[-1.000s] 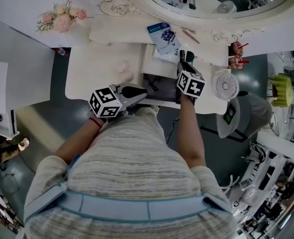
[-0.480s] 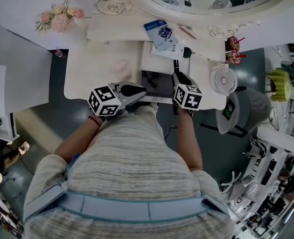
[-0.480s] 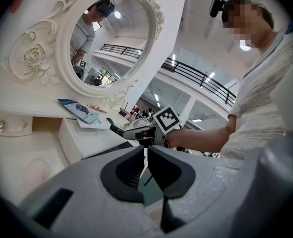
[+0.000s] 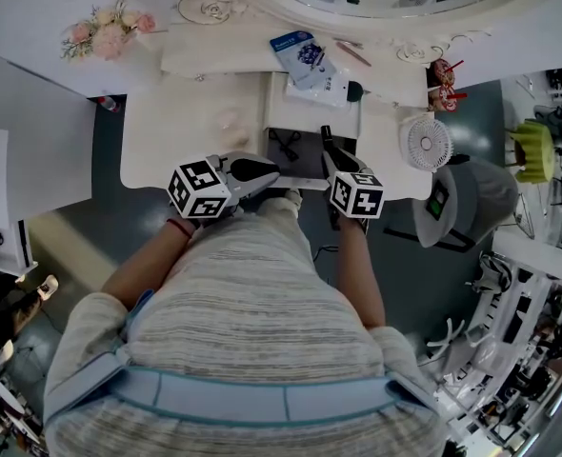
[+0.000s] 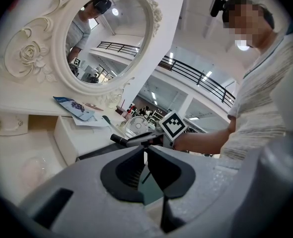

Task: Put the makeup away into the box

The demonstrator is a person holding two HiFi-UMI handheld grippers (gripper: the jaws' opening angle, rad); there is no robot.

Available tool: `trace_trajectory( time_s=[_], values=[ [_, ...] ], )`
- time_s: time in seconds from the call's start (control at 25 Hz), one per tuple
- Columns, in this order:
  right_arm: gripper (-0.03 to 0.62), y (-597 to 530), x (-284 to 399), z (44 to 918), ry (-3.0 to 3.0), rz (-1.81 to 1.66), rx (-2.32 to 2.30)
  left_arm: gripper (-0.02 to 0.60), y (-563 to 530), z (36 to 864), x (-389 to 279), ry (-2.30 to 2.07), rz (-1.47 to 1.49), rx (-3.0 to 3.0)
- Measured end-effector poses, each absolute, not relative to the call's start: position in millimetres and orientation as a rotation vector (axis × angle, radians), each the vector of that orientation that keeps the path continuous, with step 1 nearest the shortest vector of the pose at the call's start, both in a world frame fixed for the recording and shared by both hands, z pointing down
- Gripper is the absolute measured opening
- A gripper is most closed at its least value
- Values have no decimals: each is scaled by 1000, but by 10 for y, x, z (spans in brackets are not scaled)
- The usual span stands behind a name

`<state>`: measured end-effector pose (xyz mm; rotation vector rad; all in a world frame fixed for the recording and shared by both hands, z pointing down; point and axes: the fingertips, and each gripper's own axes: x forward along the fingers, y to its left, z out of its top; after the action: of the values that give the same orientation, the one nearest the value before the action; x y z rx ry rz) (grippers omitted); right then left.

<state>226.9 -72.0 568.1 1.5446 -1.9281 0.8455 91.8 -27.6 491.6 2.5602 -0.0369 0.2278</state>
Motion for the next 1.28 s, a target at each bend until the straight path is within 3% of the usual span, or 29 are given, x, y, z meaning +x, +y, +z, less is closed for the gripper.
trace_trajectory(
  time_s=[1.28],
  values=[
    [86,-772,2109,6377,-1764,889,1216,17,-322,4981,881,-64,238,2539]
  ],
)
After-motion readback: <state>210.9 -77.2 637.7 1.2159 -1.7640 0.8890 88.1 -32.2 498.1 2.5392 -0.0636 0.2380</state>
